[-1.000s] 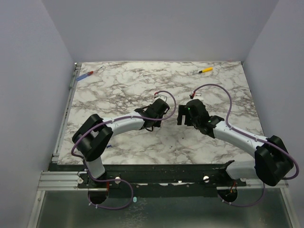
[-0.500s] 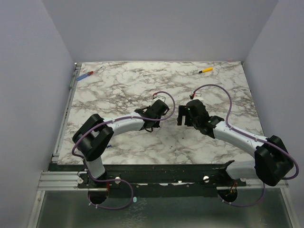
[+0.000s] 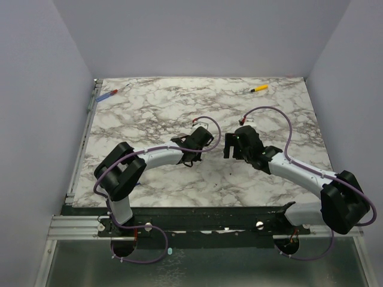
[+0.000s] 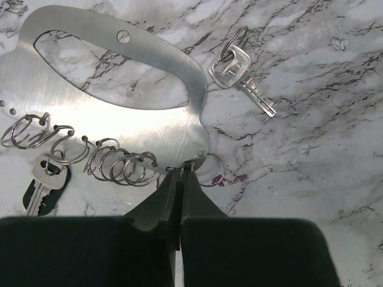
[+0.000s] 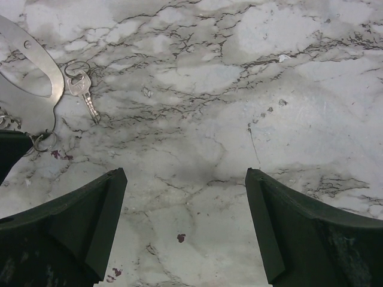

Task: Put the keys on the keyring

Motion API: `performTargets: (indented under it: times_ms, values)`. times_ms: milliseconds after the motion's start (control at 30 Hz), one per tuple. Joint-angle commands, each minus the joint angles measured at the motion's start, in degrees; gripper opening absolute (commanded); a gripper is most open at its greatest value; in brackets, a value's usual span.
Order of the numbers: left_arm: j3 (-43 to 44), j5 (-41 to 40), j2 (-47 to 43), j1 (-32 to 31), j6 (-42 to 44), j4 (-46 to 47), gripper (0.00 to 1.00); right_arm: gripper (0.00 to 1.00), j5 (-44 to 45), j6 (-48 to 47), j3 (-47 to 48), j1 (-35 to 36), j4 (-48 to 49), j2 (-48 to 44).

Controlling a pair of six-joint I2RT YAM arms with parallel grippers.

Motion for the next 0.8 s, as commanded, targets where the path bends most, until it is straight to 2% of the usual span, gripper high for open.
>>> performTargets:
  times_ms: [0, 267, 433, 600, 767]
  values:
    - [-0.58, -1.04, -0.84, -0.43, -0.32, 0.74, 0.00, 0.91, 1.96, -0.15, -0.95, -0.22, -1.25, -1.15]
    - [0.23, 1.12, -6.03, -0.33, -1.55, 0.30, 0.00, 0.91, 1.05, -2.31, -0.91, -0.18, -0.11, -3.88]
    - [2.14, 2.96, -9.12, -0.26, -2.45, -1.62, 0.00, 0.91, -3.68, -5.96, -2.35, -0.24, 3.93, -9.02]
    - [4.65, 5.83, -11.91, 0.05, -4.32, -4.79, 0.00, 0.91, -10.68, -11.04, -6.05, -0.17, 11.33, -16.46]
    - [7.86, 10.02, -14.80, 1.12, -7.17, -9.09, 0.00, 0.90, -17.98, -15.66, -11.90, -0.18, 22.83, -25.51]
